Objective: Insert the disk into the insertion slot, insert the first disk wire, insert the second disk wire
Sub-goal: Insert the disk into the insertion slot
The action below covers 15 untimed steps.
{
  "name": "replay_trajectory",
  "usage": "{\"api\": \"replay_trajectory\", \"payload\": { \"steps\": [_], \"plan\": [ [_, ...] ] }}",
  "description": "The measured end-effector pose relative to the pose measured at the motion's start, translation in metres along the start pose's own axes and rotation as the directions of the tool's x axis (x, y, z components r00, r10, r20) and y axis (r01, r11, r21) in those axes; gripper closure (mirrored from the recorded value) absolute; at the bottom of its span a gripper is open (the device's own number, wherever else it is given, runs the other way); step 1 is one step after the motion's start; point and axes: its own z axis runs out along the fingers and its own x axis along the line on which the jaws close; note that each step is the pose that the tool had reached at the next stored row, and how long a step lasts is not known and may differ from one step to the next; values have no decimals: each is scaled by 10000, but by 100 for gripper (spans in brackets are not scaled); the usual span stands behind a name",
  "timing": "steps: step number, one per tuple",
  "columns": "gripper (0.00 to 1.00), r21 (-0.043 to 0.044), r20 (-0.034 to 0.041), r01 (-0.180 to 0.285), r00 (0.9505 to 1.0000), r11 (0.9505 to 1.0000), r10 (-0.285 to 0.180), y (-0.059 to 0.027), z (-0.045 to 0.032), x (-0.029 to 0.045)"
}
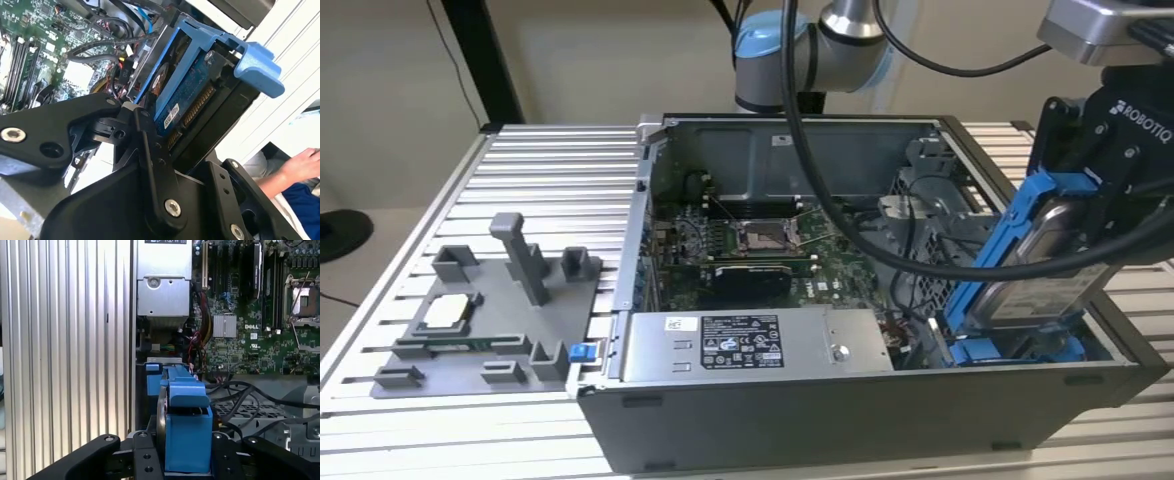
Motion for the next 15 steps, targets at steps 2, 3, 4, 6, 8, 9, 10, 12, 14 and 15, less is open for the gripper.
{"api": "replay_trajectory", "payload": {
  "steps": [2, 3, 4, 6, 8, 9, 10, 12, 14, 15],
  "plan": [
    [100, -3, 5, -2, 10000, 10000, 2, -2, 32, 1],
    [100, -4, 7, -2, 10000, 10000, 2, -2, 49, 1],
    [100, -4, 12, -1, 10000, 10000, 1, -3, 65, 1],
    [100, -5, 34, 1, 10000, 10000, -1, -5, 92, 1],
    [100, -12, 52, 1, 10000, 10000, -1, -6, 114, 1],
    [100, -20, 55, 0, 10000, 10000, 0, -6, 125, 1],
    [100, -23, 60, 0, 10000, 10000, 0, -7, 138, 1],
    [100, -31, 63, -2, 10000, 10000, 2, -8, 167, 1],
    [100, -36, 64, -4, 10000, 10000, 4, -10, 201, 1],
    [100, -38, 65, -4, 10000, 10000, 5, -11, 219, 1]
  ]
}}
